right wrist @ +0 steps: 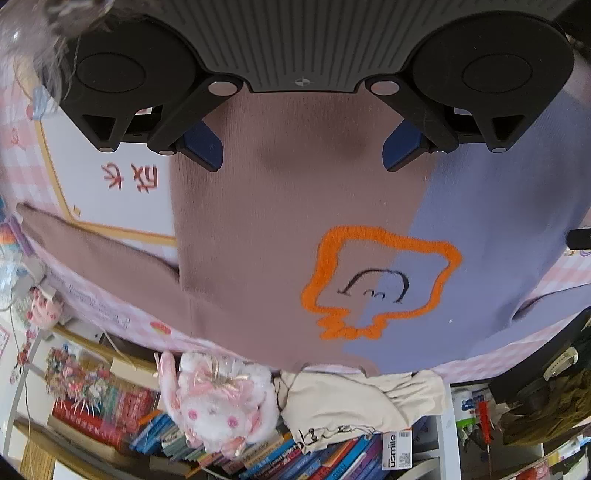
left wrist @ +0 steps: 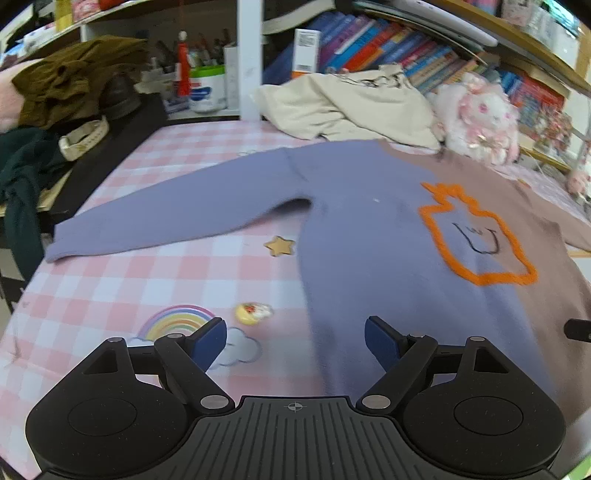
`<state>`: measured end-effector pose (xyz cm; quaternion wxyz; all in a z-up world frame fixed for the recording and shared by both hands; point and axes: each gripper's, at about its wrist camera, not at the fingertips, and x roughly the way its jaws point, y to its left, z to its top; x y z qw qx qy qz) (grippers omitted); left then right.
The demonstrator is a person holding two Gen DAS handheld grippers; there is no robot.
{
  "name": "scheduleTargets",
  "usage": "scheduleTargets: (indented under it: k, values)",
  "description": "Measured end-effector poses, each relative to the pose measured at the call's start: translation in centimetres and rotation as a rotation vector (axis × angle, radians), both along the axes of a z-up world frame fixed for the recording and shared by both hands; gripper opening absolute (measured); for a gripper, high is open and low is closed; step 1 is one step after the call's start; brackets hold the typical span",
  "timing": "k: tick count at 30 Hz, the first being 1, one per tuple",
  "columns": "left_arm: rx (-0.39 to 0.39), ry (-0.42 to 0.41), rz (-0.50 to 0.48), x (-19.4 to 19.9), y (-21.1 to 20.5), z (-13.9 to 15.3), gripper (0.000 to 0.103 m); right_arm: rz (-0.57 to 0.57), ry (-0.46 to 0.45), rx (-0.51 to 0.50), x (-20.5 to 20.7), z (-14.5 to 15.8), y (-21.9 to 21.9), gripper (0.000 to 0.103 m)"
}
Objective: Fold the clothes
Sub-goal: 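Open the left tool and move it toward the lavender sleeve cuff, then grasp the lavender sleeve cuff with the left tool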
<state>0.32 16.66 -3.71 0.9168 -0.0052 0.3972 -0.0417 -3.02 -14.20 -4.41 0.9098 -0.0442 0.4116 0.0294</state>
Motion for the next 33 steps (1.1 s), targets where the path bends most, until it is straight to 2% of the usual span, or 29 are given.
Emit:
scheduleTargets:
  k: [6,13,16,27,30,33]
  values:
    - [0.001,-0.016,0.085,1.0,2.0,0.0,0.085,0.005,0.000,0.029,1.8,-0.1,0.4,0.094]
    - [0.031,-0.015,0.196,2.2,5.0,-0.6,0.085,0.101,0.008,0.029,3.8,-0.3,2.8,0.094]
    - [0.022,-0.018,0.262,2.9,7.0,-0.7,0.085,0.141,0.010,0.016,4.1,-0.5,3.8,0.094]
    - [-0.097,-0.048,0.554,5.8,14.7,-1.4,0.084,0.175,0.035,0.012,4.3,-0.9,4.3,0.094]
    - [-0.146,-0.053,0.620,6.2,16.6,-1.7,0.083,0.184,0.039,0.010,4.3,-1.0,4.4,0.094]
    - [-0.232,-0.072,0.694,6.2,18.4,-2.0,0.081,0.192,0.042,0.008,4.2,-1.0,4.5,0.094]
